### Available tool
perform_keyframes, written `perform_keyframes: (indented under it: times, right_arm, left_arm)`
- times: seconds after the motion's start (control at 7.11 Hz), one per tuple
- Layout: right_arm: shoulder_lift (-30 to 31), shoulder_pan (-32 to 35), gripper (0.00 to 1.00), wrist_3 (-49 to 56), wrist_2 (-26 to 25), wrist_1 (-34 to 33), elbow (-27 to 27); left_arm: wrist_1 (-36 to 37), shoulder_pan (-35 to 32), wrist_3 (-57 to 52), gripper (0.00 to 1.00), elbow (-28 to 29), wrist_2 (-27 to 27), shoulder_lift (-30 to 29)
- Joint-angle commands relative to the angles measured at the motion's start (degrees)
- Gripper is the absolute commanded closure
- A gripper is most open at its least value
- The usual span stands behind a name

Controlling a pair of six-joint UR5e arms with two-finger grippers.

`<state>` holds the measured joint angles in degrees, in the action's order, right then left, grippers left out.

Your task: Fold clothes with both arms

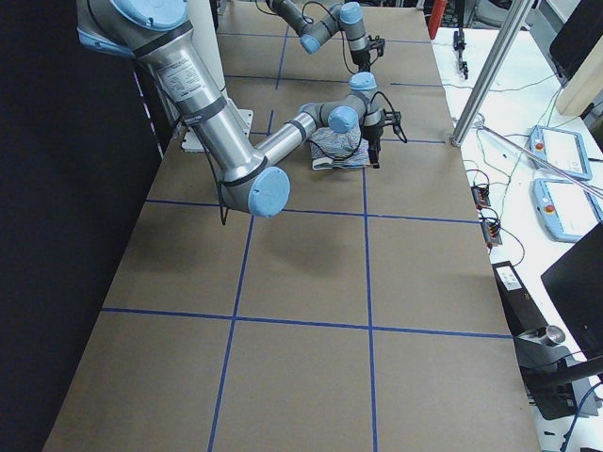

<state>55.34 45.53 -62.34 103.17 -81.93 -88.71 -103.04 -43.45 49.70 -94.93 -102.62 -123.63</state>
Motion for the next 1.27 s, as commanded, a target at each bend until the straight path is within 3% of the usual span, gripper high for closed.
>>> perform_keyframes:
  times: [0.0, 0.28, 0.56, 0.84, 0.98, 1.13]
  right_arm:
    - [9.39, 8.91, 0.0, 17.42, 7.89, -9.24, -13.1]
    - [21.84, 23.3, 0.0, 42.26, 19.11, -11.67, -17.72]
    - [33.02, 36.76, 0.0, 66.11, 24.34, -11.93, -16.77]
    - [43.75, 42.52, 0.0, 68.4, 26.81, -11.5, -16.15]
    - [45.02, 43.4, 0.0, 68.49, 26.73, -11.49, -15.8]
    - [45.9, 43.41, 0.0, 68.32, 26.38, -11.58, -15.27]
  left_arm:
    - [14.38, -3.21, -10.11, 0.0, -17.68, -3.01, 5.84]
    - [19.98, -13.79, -25.62, 0.0, -25.62, -10.28, 13.8]
    - [19.9, -27.76, -47.56, 0.0, -25.49, -16.53, 23.04]
    - [19.2, -39.47, -55.49, 0.0, -20.32, -24.86, 29.55]
    - [19.2, -39.61, -53.5, 0.0, -19.69, -25.6, 33.68]
    - [18.85, -39.87, -51.83, 0.0, -16.37, -25.35, 33.63]
